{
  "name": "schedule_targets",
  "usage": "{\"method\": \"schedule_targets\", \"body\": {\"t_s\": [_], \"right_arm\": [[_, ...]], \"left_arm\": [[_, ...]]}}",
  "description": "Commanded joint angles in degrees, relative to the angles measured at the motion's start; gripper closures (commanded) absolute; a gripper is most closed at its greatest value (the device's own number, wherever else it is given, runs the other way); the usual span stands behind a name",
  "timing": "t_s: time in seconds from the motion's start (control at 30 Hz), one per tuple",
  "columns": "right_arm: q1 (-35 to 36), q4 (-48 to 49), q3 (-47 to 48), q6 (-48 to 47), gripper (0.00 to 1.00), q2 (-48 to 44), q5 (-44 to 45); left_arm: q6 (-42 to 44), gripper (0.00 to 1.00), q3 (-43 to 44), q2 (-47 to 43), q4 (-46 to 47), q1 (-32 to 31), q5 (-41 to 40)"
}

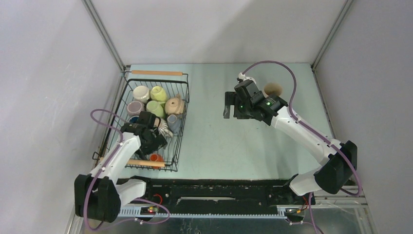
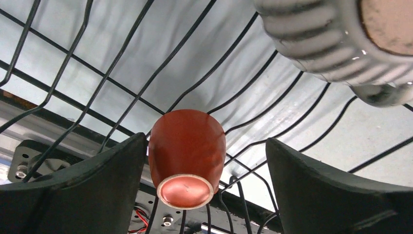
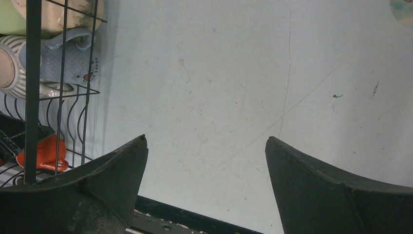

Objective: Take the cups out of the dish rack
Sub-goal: Unload the cup from the dish rack.

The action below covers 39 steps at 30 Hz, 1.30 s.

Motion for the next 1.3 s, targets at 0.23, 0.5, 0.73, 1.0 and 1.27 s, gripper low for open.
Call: {"method": "schedule_targets", "body": {"t_s": [0.23, 0.5, 0.73, 1.0, 1.27], "right_arm": [[1.5, 1.7, -1.7, 1.3, 0.03, -0.2, 2.1], [1.3, 3.1, -3.3, 1.4, 0.03, -0.9, 2.2], [0.9, 4.2, -3.9, 1.0, 0.03, -1.4, 2.0], [0.0, 5.0, -4.1, 0.5, 0.03, -1.0, 1.3], [-0.2, 5.8, -4.1, 0.3, 0.03, -0.7, 0.4]], "left_arm": [[-3.2, 0.00, -1.7, -1.8, -1.8, 0.3, 1.4], [-2.8, 0.11, -1.2, 1.7, -2.9, 0.3, 4.0], [-1.3, 0.21, 0.3, 4.9, -3.7, 0.2, 6.1], [2.9, 0.26, 3.4, 7.9, -4.5, -0.9, 8.0], [6.4, 0.09, 6.7, 6.3, -7.2, -1.1, 6.1]]}}
